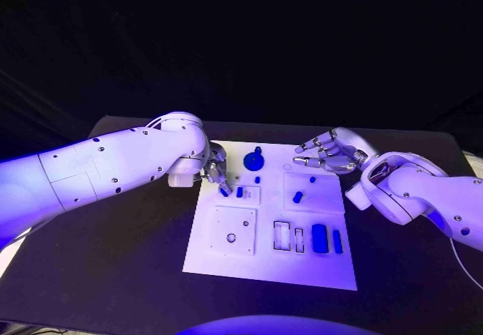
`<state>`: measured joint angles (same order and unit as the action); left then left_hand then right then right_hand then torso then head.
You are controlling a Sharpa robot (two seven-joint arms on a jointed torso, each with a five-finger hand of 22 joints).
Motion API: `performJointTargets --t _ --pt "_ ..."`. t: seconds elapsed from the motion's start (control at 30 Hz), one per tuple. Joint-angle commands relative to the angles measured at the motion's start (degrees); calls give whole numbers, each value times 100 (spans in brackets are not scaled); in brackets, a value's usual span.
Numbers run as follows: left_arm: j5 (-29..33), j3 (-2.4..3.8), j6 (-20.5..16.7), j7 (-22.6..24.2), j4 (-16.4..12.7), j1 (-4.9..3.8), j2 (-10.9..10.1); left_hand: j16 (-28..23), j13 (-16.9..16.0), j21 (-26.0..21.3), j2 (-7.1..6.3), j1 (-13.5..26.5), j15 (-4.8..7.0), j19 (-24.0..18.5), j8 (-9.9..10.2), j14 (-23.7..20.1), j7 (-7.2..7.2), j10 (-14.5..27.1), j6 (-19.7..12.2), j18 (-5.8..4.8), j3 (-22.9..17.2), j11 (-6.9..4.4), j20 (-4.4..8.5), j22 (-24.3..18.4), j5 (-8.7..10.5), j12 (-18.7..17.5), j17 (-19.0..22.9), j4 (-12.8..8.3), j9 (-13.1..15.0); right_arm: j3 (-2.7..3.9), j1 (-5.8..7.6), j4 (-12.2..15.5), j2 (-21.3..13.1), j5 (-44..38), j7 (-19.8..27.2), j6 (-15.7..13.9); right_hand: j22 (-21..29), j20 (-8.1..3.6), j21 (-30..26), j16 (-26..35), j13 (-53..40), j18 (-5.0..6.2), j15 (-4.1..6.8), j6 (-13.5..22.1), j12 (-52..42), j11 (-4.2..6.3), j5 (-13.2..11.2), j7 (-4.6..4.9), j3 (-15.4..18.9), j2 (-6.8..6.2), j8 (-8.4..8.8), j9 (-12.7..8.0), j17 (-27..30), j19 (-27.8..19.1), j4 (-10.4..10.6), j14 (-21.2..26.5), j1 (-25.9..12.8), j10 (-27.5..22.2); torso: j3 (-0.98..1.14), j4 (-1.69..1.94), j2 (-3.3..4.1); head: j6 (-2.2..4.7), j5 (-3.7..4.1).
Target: Assemble the parts on the task board
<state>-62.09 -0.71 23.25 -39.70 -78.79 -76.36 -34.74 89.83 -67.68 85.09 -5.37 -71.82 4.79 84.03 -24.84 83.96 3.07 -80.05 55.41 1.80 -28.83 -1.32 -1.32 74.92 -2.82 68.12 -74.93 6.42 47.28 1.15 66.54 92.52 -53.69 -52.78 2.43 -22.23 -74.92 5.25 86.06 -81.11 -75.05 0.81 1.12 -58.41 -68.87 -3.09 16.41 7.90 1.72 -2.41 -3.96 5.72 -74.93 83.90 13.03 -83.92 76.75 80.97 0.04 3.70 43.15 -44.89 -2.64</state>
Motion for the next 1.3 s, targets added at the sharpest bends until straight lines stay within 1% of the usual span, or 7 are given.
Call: performJointTargets --t 0.03,0.27,0.4,0.6,0.8,1.0,1.3 --pt "-53 -35 179 -458 6 55 -8 17 3 4 63 -4 -28 357 -21 604 -29 -17 -6 -52 -672 -11 -38 1220 -16 -16 -1507 -636 10 0 -6 1 4 -8 52 89 -823 0 -27 30 -263 107 5 -34 25 19 34 -9 39 48 -5 9 -444 55 0 -352 17 -7 1 -1 2 -2 0" --pt "-53 -36 136 -459 28 63 -3 17 1 2 64 2 -26 356 -23 604 -30 -19 -5 -51 -675 -12 -38 1219 -16 -13 -1507 -637 11 0 -7 6 -1 -8 54 88 -823 0 -27 30 -263 107 5 -34 25 19 34 -9 39 48 -5 9 -444 55 0 -352 17 -7 1 3 0 1 4" --pt "-106 -36 91 -461 48 74 6 17 -1 2 59 48 -22 357 -21 604 -33 -23 -12 -52 -672 -14 -37 1220 -14 -10 -1507 -634 13 0 -7 7 -5 -8 54 86 -823 0 -27 30 -263 107 5 -34 25 19 34 -9 39 48 -5 9 -444 55 0 -352 17 -7 1 -2 2 -7 7" --pt "-185 -37 53 -460 56 110 17 17 1 2 21 233 -5 360 -16 604 -66 -31 16 -52 -600 -36 -29 1223 -13 -7 -1507 -600 -2 0 -8 9 -11 -8 56 83 -823 0 -27 30 -263 107 5 -34 25 19 34 -9 39 48 -5 9 -444 55 0 -352 17 -7 2 -3 0 -15 10" --pt "-274 -38 137 -463 32 131 14 17 -5 5 -18 410 17 364 -17 604 -99 -37 79 -53 -504 -62 -14 1227 -13 2 -1507 -558 -25 0 -8 10 -17 -9 56 83 -823 0 -27 30 -263 107 5 -34 25 19 34 -9 39 48 -5 9 -444 55 0 -352 17 -7 6 -2 2 -18 17" --pt "-332 -38 229 -465 23 136 10 17 6 -10 -56 589 31 360 -19 604 -116 -31 138 -50 -376 -76 0 1221 -12 -6 -1507 -505 -46 0 -8 11 -19 -9 56 86 -814 -1 -34 37 -256 110 6 -37 34 19 36 -9 46 57 -6 11 -437 48 -2 -351 24 -12 4 -2 1 -18 17" --pt "-389 -39 237 -461 17 139 8 17 10 -8 -44 739 43 363 -30 604 -133 -29 198 -51 -271 -89 12 1225 -13 -5 -1507 -449 -61 0 -8 15 -22 -7 85 129 -807 -1 -38 40 -253 112 6 -37 40 19 36 -9 48 56 -6 11 -434 42 -3 -351 24 -14 4 1 0 -15 23"
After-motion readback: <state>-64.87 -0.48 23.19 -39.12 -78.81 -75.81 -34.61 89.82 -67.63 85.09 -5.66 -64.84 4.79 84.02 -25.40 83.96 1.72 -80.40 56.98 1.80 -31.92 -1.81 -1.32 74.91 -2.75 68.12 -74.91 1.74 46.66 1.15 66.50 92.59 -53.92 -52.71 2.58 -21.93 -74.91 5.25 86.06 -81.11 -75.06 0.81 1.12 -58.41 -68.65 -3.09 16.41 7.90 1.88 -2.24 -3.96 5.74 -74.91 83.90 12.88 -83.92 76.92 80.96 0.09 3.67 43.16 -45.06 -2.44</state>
